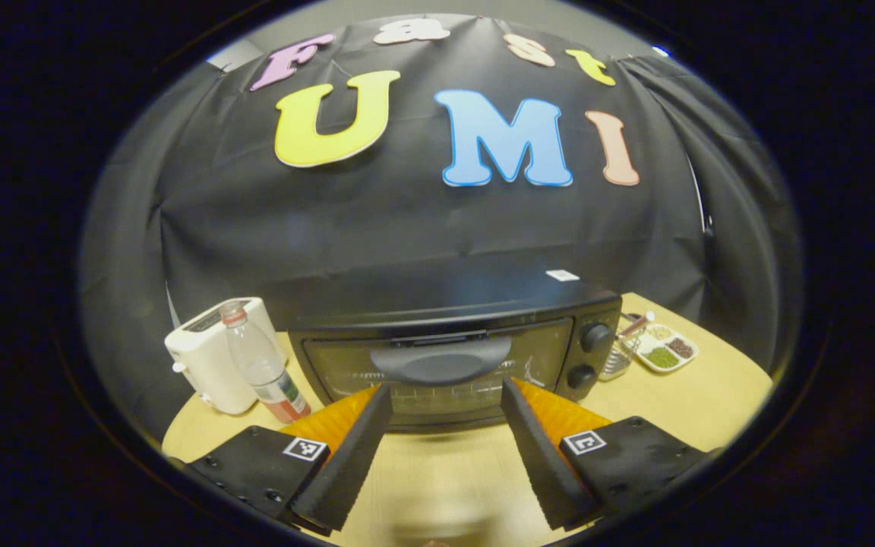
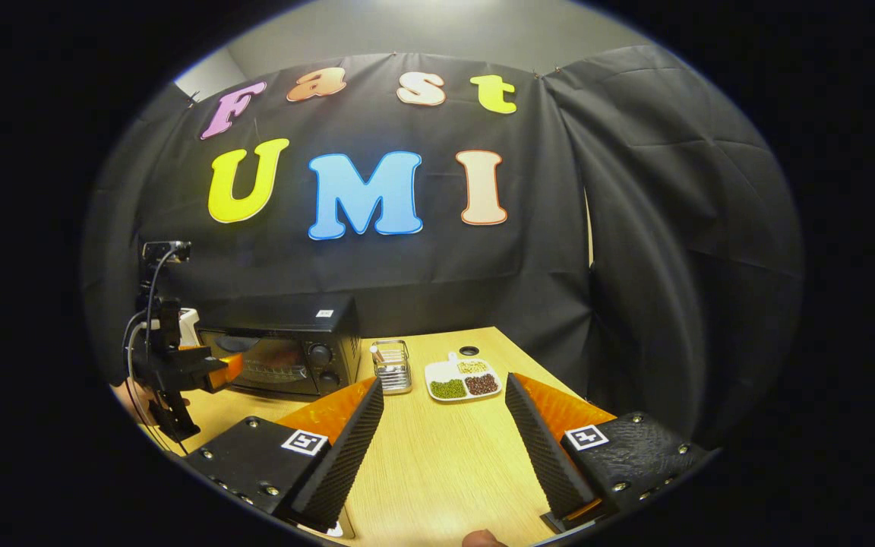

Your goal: Open the electric oven with the left hand, put the food in, and close the electric oven.

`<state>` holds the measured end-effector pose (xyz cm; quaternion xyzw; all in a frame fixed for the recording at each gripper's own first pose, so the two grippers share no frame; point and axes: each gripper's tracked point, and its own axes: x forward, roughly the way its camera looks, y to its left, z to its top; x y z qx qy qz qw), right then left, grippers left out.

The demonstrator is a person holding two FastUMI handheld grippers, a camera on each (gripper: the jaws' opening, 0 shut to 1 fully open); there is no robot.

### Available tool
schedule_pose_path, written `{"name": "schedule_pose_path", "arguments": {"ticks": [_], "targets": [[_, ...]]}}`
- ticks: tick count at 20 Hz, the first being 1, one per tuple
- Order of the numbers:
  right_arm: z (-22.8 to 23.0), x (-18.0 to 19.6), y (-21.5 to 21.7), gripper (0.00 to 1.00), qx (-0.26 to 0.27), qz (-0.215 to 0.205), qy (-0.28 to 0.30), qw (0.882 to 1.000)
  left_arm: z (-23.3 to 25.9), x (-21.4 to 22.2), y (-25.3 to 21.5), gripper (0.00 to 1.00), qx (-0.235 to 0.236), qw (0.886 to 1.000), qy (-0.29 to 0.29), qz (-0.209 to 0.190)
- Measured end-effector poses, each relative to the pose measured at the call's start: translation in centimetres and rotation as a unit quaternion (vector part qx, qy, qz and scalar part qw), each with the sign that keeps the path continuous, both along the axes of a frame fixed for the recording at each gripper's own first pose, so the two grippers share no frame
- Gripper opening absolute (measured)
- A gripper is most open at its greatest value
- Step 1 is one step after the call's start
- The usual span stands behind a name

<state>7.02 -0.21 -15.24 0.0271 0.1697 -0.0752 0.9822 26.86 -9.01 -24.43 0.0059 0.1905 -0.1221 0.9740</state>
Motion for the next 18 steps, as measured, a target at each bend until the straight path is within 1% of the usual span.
{"name": "schedule_pose_path", "arguments": {"ticks": [1,2,5,8,10,11,12,13,15,18], "targets": [[0.2,0.1,0.1,0.98,0.001,-0.001,-0.003,1.000,1.2,0.0,-0.1,0.97,-0.006,1.000,-0.007,0.000],[0.5,0.3,0.3,0.98,0.005,0.000,-0.006,1.000,2.4,-0.2,0.0,1.00,-0.012,1.000,-0.014,0.000],[2.1,1.2,0.7,0.98,0.022,0.009,-0.033,0.999,6.9,-2.6,1.0,1.00,-0.031,0.999,-0.044,0.006],[3.0,0.9,0.6,0.98,0.031,0.039,-0.038,0.998,11.9,-5.6,2.3,1.00,-0.043,0.996,-0.077,0.022],[4.1,0.4,0.4,0.98,0.035,0.061,-0.048,0.996,15.3,-8.4,3.4,1.00,-0.044,0.992,-0.110,0.044],[4.6,0.1,0.1,0.98,0.036,0.071,-0.053,0.995,16.5,-10.0,3.9,0.97,-0.042,0.991,-0.119,0.054],[5.1,-0.5,-0.2,0.98,0.035,0.082,-0.060,0.994,17.5,-11.6,4.3,1.00,-0.039,0.989,-0.124,0.064],[5.6,-1.0,-0.6,0.98,0.032,0.089,-0.067,0.993,18.4,-13.1,4.7,1.00,-0.039,0.988,-0.128,0.074],[6.6,-2.0,-1.9,0.98,0.024,0.095,-0.080,0.992,19.5,-16.3,5.4,1.00,-0.038,0.986,-0.128,0.096],[8.8,-3.2,-3.5,0.98,0.020,0.095,-0.107,0.989,21.1,-20.7,7.3,1.00,-0.022,0.982,-0.137,0.127]]}}
